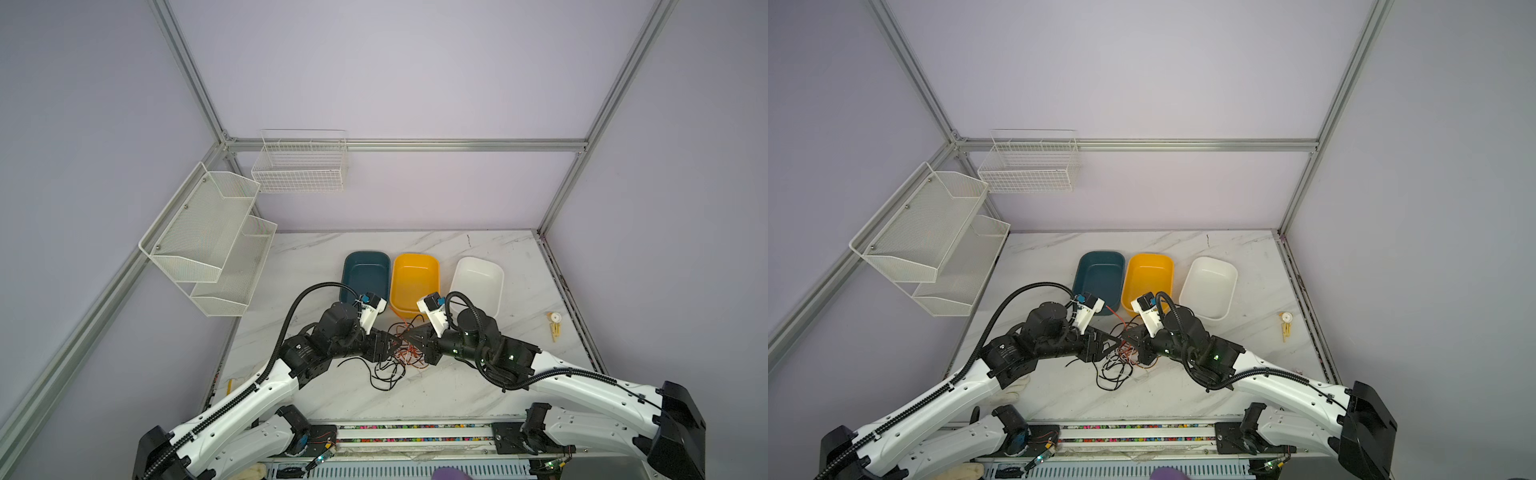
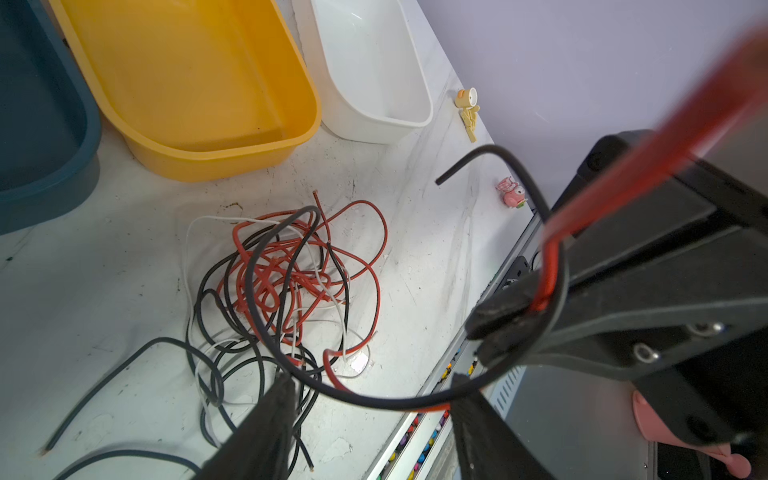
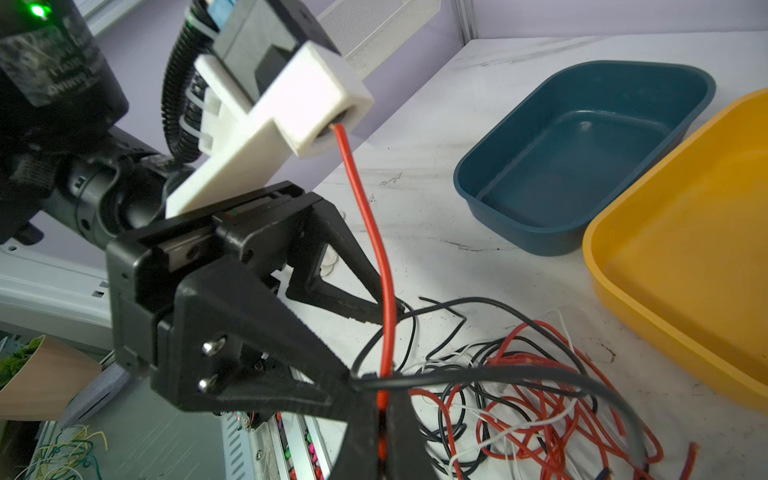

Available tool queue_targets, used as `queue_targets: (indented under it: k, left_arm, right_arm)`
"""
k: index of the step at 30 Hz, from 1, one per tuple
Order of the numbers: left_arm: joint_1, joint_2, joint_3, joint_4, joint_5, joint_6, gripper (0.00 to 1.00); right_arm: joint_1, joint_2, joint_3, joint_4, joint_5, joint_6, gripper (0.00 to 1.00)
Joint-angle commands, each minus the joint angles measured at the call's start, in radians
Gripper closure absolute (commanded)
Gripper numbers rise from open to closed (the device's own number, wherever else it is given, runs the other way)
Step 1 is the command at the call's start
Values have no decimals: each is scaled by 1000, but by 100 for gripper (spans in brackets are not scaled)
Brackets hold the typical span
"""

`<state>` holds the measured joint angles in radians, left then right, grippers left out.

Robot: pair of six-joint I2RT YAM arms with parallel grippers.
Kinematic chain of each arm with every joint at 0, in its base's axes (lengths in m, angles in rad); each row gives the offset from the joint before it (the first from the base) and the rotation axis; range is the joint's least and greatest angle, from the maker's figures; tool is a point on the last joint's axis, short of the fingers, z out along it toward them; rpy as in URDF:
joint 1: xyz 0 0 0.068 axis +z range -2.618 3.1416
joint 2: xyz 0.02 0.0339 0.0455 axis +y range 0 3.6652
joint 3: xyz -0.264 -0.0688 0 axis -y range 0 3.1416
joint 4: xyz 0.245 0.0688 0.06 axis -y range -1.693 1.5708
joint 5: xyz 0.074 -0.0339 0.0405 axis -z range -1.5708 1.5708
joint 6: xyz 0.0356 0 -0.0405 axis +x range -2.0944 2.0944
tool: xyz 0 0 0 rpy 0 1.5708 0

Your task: Untangle the cables

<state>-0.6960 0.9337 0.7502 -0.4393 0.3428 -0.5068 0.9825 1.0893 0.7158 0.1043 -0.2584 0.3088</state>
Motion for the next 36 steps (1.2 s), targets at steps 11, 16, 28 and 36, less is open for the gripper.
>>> queue_targets:
  k: [11, 16, 28, 36]
  left_arm:
    - [-2, -18, 175, -120, 26, 245, 31]
    - [-3, -19, 172, -119, -3, 345, 30]
    - [-14, -44, 106, 14, -46, 444, 35]
    - [-21, -45, 75, 53, 52, 445, 38]
  right_arm:
    - [5, -6, 57, -31, -55, -8, 100]
    - [5, -7, 60, -28, -86, -7, 100]
    - [5, -2, 66, -9, -161, -1, 100]
    - [4, -12, 82, 8, -202, 12, 100]
